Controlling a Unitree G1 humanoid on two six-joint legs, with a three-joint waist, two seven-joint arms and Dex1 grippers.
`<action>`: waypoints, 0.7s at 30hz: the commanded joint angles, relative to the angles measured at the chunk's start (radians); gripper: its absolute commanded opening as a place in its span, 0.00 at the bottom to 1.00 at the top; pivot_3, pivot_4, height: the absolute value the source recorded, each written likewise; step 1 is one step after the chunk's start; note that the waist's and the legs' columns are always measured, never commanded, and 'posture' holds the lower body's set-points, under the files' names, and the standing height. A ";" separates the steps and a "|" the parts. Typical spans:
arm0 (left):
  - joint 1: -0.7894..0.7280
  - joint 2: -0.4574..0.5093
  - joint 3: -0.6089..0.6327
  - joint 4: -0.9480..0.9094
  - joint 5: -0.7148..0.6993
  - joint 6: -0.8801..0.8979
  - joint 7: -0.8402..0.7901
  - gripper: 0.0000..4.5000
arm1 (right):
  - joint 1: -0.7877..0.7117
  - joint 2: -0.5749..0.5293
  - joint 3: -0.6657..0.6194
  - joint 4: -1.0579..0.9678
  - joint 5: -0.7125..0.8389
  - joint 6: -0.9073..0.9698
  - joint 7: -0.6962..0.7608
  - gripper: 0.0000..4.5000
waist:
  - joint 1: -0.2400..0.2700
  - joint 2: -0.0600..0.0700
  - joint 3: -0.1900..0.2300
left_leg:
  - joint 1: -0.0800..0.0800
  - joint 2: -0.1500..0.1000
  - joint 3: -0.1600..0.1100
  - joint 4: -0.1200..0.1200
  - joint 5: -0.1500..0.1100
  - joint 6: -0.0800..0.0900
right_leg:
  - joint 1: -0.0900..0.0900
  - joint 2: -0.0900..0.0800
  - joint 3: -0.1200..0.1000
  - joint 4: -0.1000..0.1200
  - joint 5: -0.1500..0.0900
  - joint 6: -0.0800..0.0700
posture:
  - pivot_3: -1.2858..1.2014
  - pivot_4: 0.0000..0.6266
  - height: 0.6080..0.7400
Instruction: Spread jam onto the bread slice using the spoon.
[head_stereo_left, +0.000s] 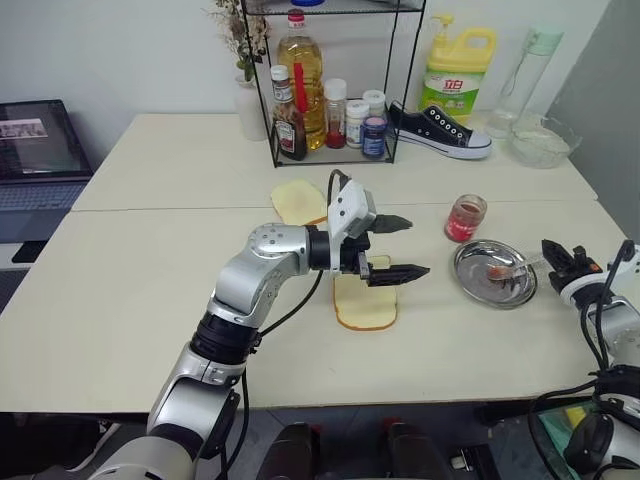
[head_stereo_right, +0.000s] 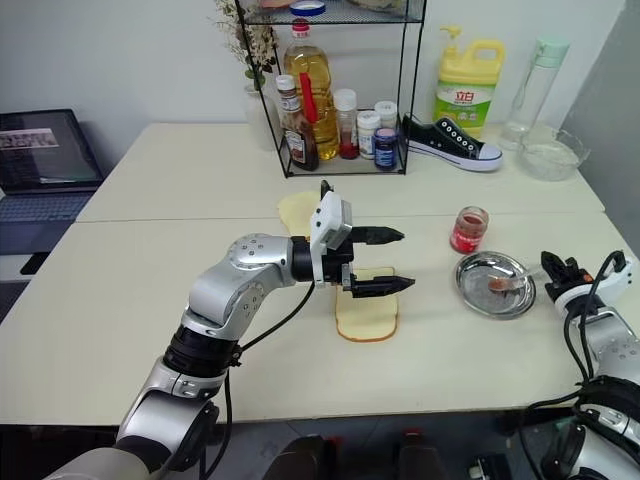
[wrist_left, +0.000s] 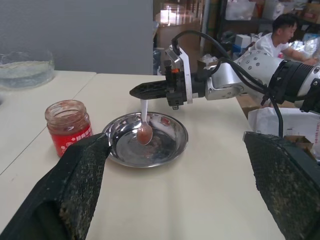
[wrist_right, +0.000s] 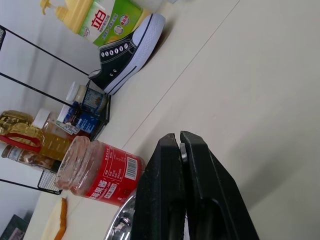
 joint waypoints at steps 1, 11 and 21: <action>-0.013 0.007 0.028 -0.025 -0.023 -0.010 0.003 1.00 | 0.015 -0.029 -0.029 -0.134 0.054 0.050 -0.019 0.00 | 0.000 0.000 0.000 | 0.000 0.000 0.000 0.000 0.000 0.000 | 0.000 0.000 0.000 0.000 0.000 0.000 | 0.52 0.24 1.00; -0.030 0.084 0.097 0.065 -0.001 -0.092 0.006 1.00 | -0.095 -0.068 0.001 -0.387 0.103 0.121 -0.203 0.00 | -0.003 0.001 0.001 | 0.000 0.001 0.001 -0.001 0.000 0.000 | -0.001 0.001 -0.001 0.000 0.000 0.000 | 0.52 0.24 1.00; -0.162 -0.025 0.055 0.228 0.081 -0.219 0.035 1.00 | -0.454 -0.119 0.282 -0.046 -0.222 -0.110 -0.077 0.00 | -0.001 0.001 0.001 | -0.002 0.000 0.002 -0.001 0.000 0.000 | -0.003 0.000 -0.001 -0.001 0.000 0.001 | 0.52 0.24 1.00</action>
